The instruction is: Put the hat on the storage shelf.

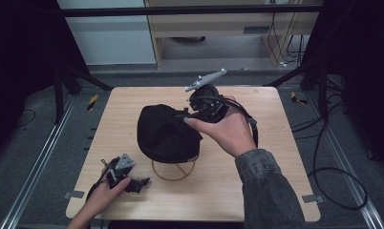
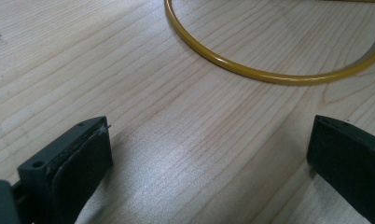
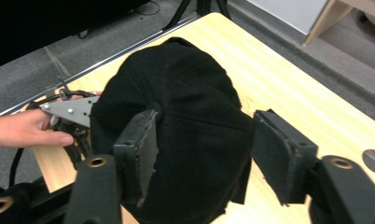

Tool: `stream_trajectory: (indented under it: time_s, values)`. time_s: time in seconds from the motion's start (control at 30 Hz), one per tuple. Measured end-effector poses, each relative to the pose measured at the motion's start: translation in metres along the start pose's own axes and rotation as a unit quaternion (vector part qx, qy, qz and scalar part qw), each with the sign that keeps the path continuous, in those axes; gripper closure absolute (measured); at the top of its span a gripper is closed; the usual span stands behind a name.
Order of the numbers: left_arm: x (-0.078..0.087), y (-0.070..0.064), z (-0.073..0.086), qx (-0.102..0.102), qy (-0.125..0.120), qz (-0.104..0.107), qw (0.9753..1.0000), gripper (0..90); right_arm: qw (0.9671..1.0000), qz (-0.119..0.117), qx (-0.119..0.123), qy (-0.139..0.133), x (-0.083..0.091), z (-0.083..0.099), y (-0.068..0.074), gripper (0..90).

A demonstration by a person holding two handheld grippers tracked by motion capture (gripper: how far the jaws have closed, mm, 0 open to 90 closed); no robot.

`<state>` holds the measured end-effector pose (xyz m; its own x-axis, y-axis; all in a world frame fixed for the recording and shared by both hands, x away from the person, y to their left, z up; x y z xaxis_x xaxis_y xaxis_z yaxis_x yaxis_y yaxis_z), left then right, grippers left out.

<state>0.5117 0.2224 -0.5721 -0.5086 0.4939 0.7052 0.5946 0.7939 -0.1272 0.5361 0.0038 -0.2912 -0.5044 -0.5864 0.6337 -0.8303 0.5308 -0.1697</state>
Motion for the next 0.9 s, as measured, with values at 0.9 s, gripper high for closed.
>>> stream_trajectory:
  time_s: [0.9]
  values:
    - [0.0,0.0,0.0,0.0,0.0,0.0,1.0,0.0,0.9989,0.047,0.0,-0.002,0.036,0.039,-0.013,7.8]
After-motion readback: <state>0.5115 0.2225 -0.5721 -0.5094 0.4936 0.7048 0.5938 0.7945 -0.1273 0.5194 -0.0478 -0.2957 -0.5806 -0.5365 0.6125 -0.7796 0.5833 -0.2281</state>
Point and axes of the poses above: each handheld gripper's, and its own axes: x roughly backward along the jaws, z roughly out of its underside, y roughly to its left, the point moved 9 cm from there along -x, roughly forward along the jaws, and after that the axes turned 12 degrees about x, right-handed, at the moved point
